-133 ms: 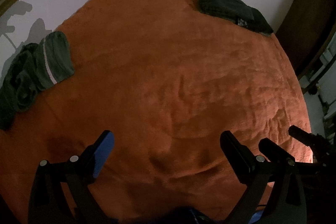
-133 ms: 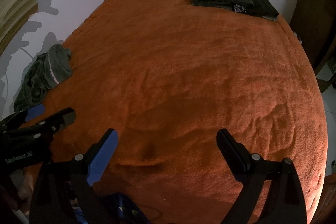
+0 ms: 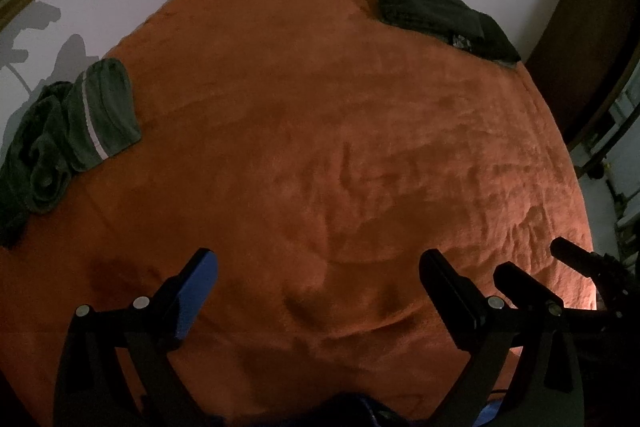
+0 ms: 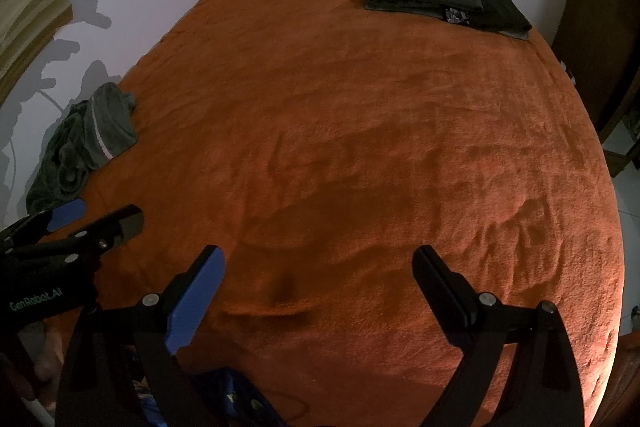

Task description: Fold clothes

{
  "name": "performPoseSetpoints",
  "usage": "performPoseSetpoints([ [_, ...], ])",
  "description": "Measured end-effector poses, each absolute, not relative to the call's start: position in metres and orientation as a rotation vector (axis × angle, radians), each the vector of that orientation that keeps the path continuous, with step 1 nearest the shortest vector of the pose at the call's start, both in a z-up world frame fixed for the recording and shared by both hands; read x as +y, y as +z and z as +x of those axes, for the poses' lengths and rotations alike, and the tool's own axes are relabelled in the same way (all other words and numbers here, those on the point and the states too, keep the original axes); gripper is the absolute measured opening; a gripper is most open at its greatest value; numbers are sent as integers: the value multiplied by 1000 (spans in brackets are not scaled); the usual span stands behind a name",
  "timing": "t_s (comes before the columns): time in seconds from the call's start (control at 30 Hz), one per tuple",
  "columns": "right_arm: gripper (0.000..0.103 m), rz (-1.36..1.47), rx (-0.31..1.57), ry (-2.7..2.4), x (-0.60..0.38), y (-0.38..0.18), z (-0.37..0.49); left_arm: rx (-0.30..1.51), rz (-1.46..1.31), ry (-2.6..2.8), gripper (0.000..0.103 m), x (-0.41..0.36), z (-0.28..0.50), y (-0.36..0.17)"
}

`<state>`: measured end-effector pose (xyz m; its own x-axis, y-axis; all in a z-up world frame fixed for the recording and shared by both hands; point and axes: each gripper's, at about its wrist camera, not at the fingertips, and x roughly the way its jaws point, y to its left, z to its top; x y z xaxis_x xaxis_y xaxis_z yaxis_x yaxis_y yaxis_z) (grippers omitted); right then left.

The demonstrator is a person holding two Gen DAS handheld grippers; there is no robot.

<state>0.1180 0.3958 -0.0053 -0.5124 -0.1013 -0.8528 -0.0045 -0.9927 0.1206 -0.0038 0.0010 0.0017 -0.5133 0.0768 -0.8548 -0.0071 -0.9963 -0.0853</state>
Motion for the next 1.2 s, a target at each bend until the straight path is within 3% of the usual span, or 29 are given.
performPoseSetpoints([
  [1.2, 95, 1516, -145, -2694, 393, -3, 119, -171, -1484, 2654, 101, -12, -2, 2],
])
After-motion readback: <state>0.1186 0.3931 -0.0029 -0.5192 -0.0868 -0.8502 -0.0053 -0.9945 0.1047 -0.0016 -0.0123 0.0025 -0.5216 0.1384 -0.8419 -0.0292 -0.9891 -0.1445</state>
